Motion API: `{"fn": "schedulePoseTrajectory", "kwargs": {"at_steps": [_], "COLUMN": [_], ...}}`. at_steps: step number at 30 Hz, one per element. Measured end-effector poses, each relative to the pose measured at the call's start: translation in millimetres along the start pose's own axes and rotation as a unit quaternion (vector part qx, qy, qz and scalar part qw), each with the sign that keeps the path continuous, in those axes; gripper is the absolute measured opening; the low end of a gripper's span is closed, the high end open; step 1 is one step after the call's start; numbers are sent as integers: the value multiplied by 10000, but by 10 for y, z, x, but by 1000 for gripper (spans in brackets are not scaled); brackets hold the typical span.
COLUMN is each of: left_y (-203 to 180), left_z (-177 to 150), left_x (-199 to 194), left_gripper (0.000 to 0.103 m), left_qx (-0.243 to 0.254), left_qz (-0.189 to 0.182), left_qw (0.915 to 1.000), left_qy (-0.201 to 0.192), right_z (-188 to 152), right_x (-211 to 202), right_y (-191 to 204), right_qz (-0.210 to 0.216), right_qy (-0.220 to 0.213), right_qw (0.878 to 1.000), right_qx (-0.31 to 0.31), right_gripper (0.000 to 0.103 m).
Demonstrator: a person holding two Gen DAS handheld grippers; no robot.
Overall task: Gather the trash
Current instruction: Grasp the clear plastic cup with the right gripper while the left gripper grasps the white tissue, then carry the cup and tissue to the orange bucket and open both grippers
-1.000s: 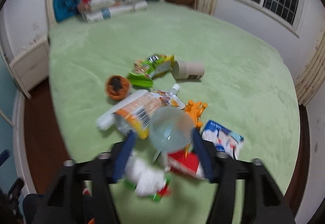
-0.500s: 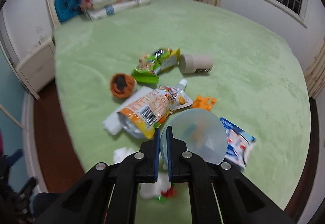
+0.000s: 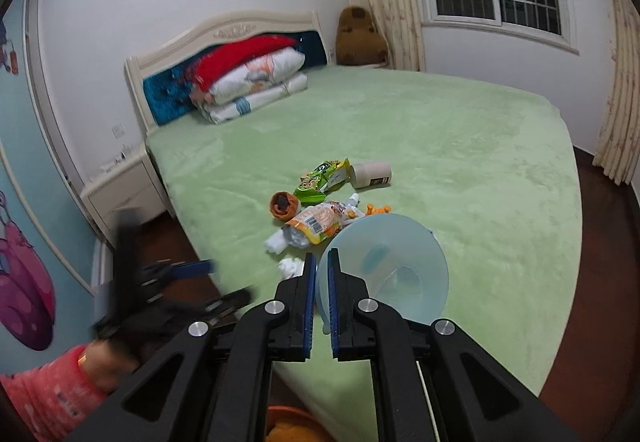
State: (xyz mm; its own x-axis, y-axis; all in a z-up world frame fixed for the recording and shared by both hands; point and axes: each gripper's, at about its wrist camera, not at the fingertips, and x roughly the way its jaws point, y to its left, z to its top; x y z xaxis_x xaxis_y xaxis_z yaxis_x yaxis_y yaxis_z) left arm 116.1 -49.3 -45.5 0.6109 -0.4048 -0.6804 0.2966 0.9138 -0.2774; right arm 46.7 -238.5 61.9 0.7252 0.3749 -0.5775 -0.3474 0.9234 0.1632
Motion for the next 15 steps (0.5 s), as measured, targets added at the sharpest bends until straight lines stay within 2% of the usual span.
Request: {"fn": "schedulePoseTrajectory", "kwargs": {"at_steps": [2,5,8,11,12,13,15], "left_y": [-60,-138,-110,-98,-113,-112,-61], "left_z": [108,215,271,281,277,273,269], "left_x": [242,550,856,959,974,985,1019], "left_gripper": [96,96,96,93,72,59,54], "left_qx": [-149,-165,-611,-694,-659,-651,-749], "left_qz": [-216,-151,-213,-131,-126,-156,-204], "left_qw": [9995,9987,9947,9937,9940,9938,9927], "left_qy": [202,463,795,867,861,885,922], "right_z": [-115,-284,-411,-503,-524,-541,-561], "right_x": [-97,-212,-263,-263,-259,-257,-238], "right_y": [-19,-47,-86,-134,-144,-154,-181], "right_qz": [32,74,168,194,192,196,203], "right_qy": [-47,-45,-7,38,49,56,55], "right_qw": [10000,9999,9996,9994,9993,9992,9990], "right_qx": [42,121,222,293,318,343,389], "right_gripper": [6,6,6,6,6,6,6]}}
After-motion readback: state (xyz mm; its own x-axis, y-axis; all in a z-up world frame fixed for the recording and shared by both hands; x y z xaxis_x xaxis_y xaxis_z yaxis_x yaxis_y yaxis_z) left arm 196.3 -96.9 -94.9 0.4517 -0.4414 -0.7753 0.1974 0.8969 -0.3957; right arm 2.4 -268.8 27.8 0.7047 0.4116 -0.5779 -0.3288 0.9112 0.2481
